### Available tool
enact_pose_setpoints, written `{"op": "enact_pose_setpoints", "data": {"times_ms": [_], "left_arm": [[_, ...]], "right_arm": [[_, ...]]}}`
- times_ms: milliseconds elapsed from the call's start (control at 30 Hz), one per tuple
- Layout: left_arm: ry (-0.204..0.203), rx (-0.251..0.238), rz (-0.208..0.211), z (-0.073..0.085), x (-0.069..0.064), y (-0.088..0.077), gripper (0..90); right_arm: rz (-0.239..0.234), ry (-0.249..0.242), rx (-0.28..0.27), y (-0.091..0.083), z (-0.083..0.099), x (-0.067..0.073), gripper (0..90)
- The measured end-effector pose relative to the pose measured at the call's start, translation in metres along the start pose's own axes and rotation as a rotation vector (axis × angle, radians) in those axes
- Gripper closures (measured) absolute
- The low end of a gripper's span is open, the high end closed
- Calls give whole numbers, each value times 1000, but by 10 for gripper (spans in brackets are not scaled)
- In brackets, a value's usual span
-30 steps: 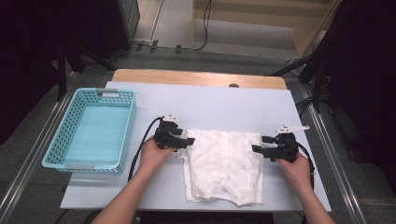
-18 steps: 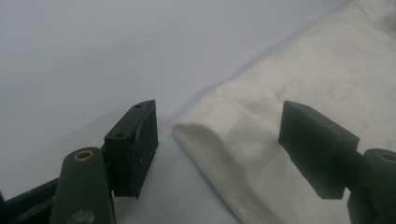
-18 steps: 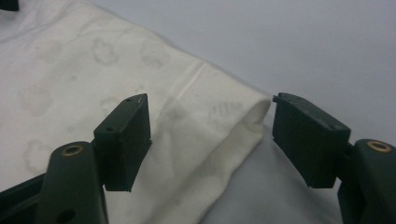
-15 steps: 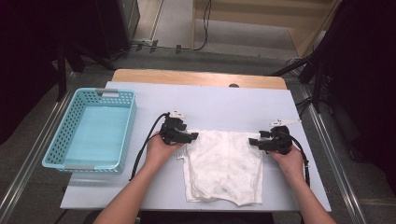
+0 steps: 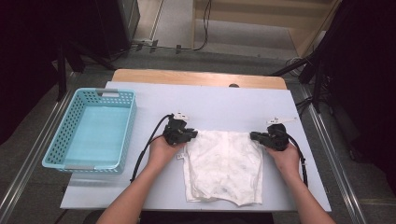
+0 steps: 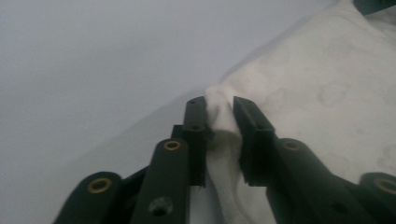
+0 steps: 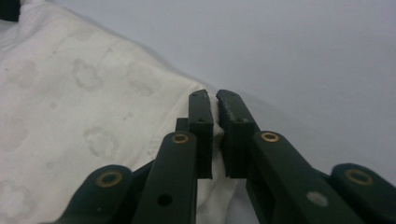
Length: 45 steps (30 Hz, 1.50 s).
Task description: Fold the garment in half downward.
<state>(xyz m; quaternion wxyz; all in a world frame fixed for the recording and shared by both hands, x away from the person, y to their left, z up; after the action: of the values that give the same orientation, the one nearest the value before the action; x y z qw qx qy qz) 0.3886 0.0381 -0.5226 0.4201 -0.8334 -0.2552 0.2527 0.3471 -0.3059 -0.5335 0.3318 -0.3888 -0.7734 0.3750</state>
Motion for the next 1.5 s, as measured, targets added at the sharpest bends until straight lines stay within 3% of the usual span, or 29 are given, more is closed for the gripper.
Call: {"op": "enact_pose_setpoints", "data": {"times_ms": [100, 167, 267, 800, 1200, 1367, 1500], "left_arm": [[-30, 8, 22, -2, 2, -1, 850], [-45, -19, 23, -4, 4, -7, 851], [-46, -52, 32, -10, 7, -17, 862], [-53, -83, 16, -35, 26, -26, 860], [-87, -101, 39, -52, 37, -32, 856], [-136, -91, 19, -47, 44, -30, 635], [-145, -82, 43, -43, 46, -33, 546]], "right_arm": [[4, 0, 2, -4, -2, 1, 836], [2, 8, -12, -10, -4, -1, 837], [-2, 23, -40, -19, -7, -3, 839], [0, 20, -67, -25, -43, -14, 839], [2, 37, -109, -28, -61, -21, 829], [47, 50, -84, -23, -60, -27, 575], [-4, 83, -74, -24, -56, -30, 468]]}}
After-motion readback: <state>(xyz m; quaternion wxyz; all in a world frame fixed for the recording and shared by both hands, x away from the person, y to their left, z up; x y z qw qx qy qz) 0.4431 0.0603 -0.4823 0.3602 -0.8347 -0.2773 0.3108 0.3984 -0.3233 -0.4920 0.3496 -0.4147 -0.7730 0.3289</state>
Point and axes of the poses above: each handheld gripper's, and its own axes: y roughly forward along the jaws, z roughly out of its underside, x roughly to its left, the point moved 2 cm from there along y, roughly forward along the jaws, and after that the axes turned 12 degrees about x, right-handed, at the moved point
